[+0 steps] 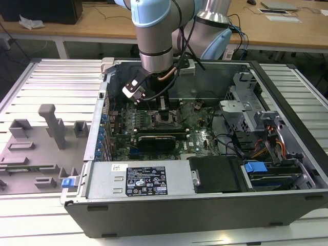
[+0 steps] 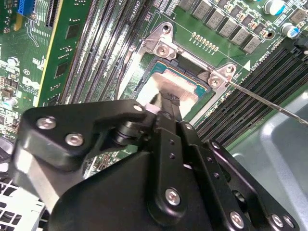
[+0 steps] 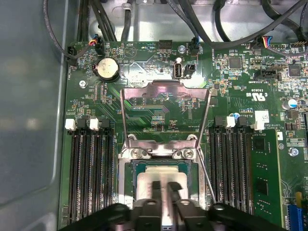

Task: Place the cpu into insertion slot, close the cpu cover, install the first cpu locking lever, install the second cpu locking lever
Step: 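Place the cpu into insertion slot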

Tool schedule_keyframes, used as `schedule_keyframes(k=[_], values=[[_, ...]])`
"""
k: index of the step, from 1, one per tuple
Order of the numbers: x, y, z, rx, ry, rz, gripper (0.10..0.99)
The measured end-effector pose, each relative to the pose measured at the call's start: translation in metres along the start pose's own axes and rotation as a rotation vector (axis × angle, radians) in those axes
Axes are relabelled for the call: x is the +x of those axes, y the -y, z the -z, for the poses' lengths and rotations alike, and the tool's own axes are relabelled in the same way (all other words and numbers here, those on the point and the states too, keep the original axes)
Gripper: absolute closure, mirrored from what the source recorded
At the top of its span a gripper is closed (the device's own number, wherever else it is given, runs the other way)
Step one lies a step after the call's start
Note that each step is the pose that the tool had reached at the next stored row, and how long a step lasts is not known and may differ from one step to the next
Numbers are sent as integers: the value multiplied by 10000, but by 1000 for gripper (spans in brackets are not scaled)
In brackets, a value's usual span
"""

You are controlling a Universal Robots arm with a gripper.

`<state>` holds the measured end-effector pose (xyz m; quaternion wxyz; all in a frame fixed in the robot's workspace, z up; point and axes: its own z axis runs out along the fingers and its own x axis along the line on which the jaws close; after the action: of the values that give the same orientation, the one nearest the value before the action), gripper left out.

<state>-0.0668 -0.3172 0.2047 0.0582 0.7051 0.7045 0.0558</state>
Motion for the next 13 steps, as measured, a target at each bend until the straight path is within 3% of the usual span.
schedule_keyframes(k=[7, 13], values=[[-1, -1, 8, 3, 4, 1, 980], [0, -14, 88, 0, 24, 4, 980]])
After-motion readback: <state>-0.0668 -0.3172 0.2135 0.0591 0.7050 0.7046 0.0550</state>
